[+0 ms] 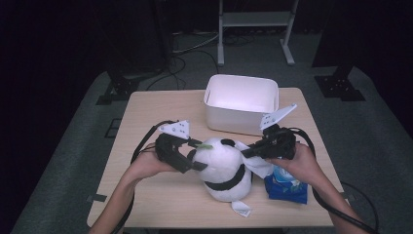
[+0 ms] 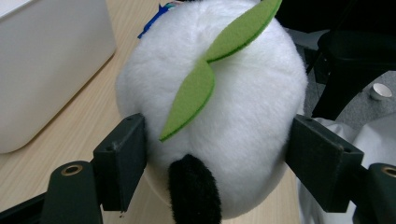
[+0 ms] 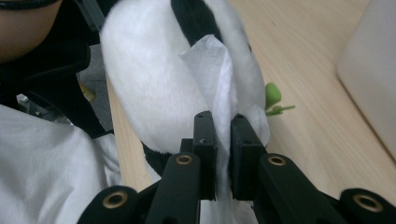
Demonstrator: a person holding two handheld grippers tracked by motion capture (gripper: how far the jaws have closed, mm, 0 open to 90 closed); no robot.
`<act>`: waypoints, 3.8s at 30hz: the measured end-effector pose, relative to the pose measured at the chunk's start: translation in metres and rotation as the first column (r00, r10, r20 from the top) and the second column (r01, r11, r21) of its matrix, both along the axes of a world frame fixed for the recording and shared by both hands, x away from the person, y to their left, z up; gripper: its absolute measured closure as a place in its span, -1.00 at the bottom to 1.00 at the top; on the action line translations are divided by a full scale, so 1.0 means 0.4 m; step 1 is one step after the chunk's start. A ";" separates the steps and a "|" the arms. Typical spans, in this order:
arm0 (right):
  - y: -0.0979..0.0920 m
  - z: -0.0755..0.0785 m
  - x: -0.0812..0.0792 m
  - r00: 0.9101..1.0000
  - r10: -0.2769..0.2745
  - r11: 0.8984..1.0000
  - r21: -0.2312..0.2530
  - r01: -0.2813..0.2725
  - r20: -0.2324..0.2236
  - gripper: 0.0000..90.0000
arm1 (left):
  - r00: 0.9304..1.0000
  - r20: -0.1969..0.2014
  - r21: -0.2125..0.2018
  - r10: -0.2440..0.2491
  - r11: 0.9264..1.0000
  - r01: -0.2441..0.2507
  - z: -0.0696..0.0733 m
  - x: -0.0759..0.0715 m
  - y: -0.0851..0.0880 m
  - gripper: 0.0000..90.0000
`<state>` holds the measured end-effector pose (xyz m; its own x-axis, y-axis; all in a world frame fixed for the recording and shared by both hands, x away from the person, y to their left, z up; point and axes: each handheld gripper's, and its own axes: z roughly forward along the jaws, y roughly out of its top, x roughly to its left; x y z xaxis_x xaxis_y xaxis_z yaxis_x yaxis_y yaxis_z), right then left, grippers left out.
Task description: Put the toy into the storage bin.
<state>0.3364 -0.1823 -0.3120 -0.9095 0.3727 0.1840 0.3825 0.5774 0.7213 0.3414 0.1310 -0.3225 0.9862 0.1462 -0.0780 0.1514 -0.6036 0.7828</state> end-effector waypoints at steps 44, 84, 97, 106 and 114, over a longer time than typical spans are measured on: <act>0.184 0.085 0.021 0.987 0.158 0.985 0.060 -0.160 0.027 0.83 | 1.000 0.007 -0.008 -0.006 1.000 0.006 0.001 0.005 -0.063 -0.60; -0.259 -0.191 0.018 0.950 -0.294 0.956 -0.048 0.291 -0.107 0.75 | 1.000 0.010 -0.032 0.020 0.999 -0.020 -0.015 -0.009 -0.014 -0.58; -0.291 -0.209 0.019 0.932 -0.341 0.940 -0.062 0.336 -0.122 0.53 | 0.999 -0.002 -0.041 0.032 0.999 -0.032 -0.020 -0.006 0.001 -0.58; -0.289 -0.196 0.029 0.933 -0.339 0.941 -0.055 0.334 -0.120 0.40 | 0.999 -0.020 -0.050 0.040 0.998 -0.041 -0.023 0.004 0.013 -0.58; -0.275 -0.184 0.042 0.937 -0.329 0.944 -0.047 0.326 -0.115 0.32 | 0.998 -0.031 -0.050 0.047 0.998 -0.048 -0.026 0.009 0.026 -0.58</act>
